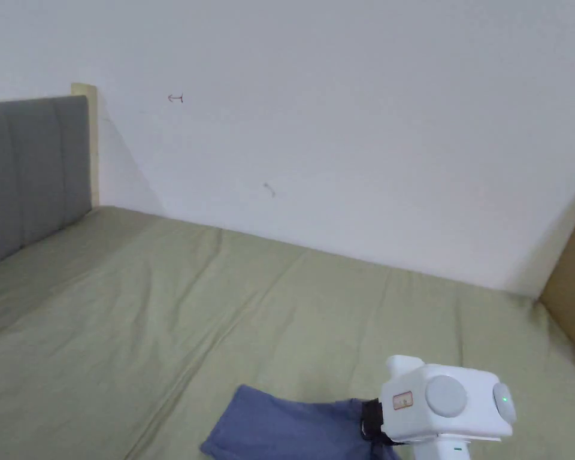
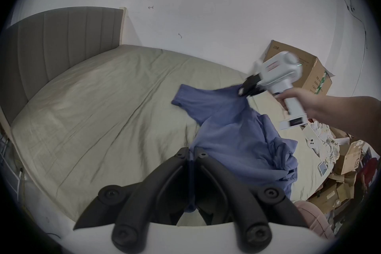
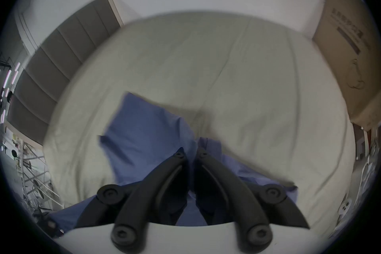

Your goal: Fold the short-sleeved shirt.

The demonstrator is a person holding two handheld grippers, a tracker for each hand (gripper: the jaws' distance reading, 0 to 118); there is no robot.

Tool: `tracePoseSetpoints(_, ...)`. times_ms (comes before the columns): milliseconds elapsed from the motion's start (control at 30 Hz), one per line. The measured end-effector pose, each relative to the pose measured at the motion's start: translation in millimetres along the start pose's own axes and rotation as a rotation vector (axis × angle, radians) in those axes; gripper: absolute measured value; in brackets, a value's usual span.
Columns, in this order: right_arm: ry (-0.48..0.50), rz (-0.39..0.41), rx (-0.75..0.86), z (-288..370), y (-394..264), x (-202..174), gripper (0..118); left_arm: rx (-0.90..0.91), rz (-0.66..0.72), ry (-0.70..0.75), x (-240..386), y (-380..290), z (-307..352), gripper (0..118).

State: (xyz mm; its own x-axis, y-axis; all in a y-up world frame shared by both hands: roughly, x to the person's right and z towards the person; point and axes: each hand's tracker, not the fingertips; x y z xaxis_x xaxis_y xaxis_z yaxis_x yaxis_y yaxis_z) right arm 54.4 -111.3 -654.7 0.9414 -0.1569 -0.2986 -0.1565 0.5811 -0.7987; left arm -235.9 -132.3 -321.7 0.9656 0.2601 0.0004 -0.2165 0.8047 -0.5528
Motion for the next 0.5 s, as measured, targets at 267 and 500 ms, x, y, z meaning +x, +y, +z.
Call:
tracePoseSetpoints(267,0.058,-0.078,0.227,217,-11,24,5,0.155,-0.194,0.019,21,102,50,3)
tracePoseSetpoints(500,0.020,-0.052,0.416,339,3,10,5,0.270,-0.262,0.064,47,220,68,3)
